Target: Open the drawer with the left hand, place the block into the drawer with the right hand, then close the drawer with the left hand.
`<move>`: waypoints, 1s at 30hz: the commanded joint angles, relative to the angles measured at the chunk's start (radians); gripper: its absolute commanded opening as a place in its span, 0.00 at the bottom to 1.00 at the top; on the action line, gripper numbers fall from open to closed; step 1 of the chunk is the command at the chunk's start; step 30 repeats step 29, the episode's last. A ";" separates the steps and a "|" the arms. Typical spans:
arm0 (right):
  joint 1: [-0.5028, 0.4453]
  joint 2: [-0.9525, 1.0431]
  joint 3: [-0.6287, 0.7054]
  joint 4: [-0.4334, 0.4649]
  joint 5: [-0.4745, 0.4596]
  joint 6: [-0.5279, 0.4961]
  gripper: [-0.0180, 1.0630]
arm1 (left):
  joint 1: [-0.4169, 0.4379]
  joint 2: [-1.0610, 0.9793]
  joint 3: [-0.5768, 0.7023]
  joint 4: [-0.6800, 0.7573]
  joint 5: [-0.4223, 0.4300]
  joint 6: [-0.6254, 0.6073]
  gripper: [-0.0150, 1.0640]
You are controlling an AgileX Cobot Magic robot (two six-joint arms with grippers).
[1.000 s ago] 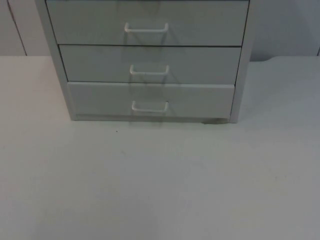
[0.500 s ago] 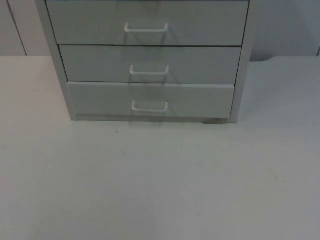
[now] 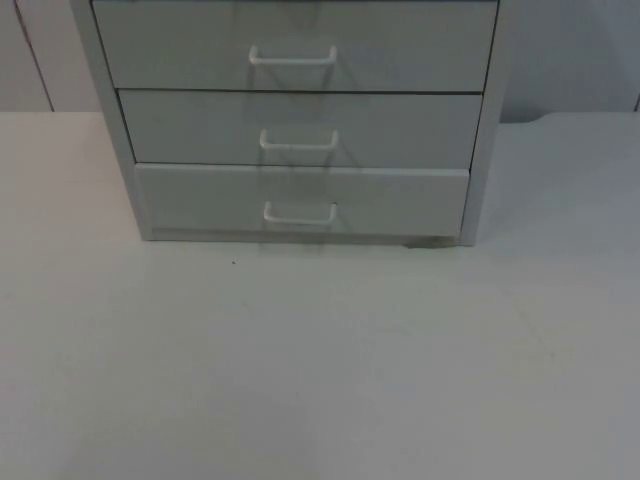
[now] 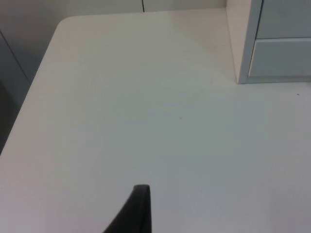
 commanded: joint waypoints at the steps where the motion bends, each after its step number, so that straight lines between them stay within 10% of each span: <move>1: -0.001 -0.004 0.003 0.001 -0.014 0.000 0.99 | -0.006 -0.004 0.004 0.000 -0.004 -0.009 0.99; 30: -0.007 -0.004 0.003 0.001 -0.014 0.008 0.99 | 0.001 -0.004 0.004 0.034 -0.004 -0.009 0.99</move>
